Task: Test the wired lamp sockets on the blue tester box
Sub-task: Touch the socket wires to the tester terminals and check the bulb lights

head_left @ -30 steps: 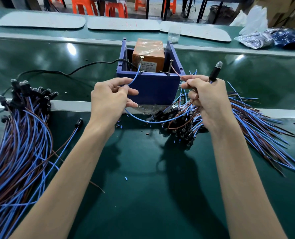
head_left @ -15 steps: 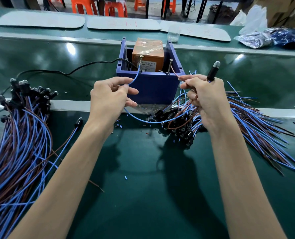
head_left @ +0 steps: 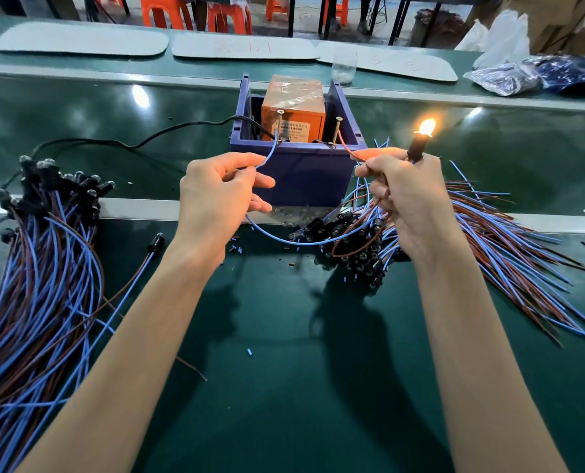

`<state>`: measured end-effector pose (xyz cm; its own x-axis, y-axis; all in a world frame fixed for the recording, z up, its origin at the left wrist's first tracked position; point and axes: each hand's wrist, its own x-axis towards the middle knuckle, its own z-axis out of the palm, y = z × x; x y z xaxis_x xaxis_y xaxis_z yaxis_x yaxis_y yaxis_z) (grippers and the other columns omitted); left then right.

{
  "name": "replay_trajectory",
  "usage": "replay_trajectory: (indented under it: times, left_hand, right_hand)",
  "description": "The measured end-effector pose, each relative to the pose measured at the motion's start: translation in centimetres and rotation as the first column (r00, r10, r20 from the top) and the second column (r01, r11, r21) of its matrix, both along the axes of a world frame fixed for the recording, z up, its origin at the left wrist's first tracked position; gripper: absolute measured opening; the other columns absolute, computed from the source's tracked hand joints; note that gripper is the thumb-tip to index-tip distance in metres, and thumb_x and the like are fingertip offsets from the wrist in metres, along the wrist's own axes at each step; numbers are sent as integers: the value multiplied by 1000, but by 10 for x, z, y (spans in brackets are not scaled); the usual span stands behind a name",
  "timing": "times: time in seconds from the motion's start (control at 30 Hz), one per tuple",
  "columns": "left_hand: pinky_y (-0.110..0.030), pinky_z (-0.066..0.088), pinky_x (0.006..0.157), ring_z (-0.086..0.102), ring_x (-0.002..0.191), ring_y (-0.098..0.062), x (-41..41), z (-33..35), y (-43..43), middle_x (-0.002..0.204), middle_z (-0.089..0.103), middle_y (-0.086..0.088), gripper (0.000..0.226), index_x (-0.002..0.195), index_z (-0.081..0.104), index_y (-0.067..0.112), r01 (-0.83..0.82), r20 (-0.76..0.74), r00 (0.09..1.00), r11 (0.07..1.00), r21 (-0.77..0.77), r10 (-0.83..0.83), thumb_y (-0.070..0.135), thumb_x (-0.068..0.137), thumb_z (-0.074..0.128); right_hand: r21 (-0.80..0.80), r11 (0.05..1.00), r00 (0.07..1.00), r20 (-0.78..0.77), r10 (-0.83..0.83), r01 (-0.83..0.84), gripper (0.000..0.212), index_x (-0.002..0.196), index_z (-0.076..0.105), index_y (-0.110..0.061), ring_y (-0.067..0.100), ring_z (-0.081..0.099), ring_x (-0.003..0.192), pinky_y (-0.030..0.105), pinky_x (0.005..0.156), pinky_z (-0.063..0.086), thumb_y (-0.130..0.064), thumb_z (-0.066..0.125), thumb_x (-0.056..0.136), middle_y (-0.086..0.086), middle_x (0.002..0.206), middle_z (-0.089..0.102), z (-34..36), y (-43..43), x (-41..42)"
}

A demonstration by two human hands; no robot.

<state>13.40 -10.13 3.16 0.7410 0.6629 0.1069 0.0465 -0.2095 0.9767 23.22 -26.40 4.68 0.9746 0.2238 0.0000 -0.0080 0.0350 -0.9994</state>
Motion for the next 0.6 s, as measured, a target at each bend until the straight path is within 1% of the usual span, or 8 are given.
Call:
replay_trajectory:
  times: [0.2, 0.37, 0.6]
  left_hand:
    - [-12, 45, 52, 59, 45, -7, 1, -1, -2, 66, 71, 13, 31, 89, 68, 28, 3, 0, 1000, 1000, -3, -3, 5, 94, 49]
    - [-11, 44, 51, 59, 44, -7, 1, 0, -3, 66, 71, 13, 32, 88, 68, 28, 5, -1, 1000, 1000, 0, -5, 4, 94, 49]
    - [-11, 44, 51, 60, 45, -7, 1, -1, -1, 66, 71, 13, 33, 86, 67, 30, 13, 0, 1000, 1000, 10, -13, 3, 94, 49]
  right_hand:
    - [-13, 1000, 1000, 5, 1, -1, 22, 70, 61, -7, 6, 32, 41, 14, 37, 24, 3, 49, 87, -1, 60, 63, -2, 0, 0]
    - [-14, 1000, 1000, 9, 5, -5, 23, 70, 61, -9, 5, 32, 40, 13, 36, 24, 2, 50, 86, -4, 58, 64, -1, 0, 1]
    - [-11, 1000, 1000, 7, 13, -13, 23, 71, 63, -9, 6, 31, 42, 14, 37, 24, 2, 50, 86, 0, 62, 64, 0, 0, -1]
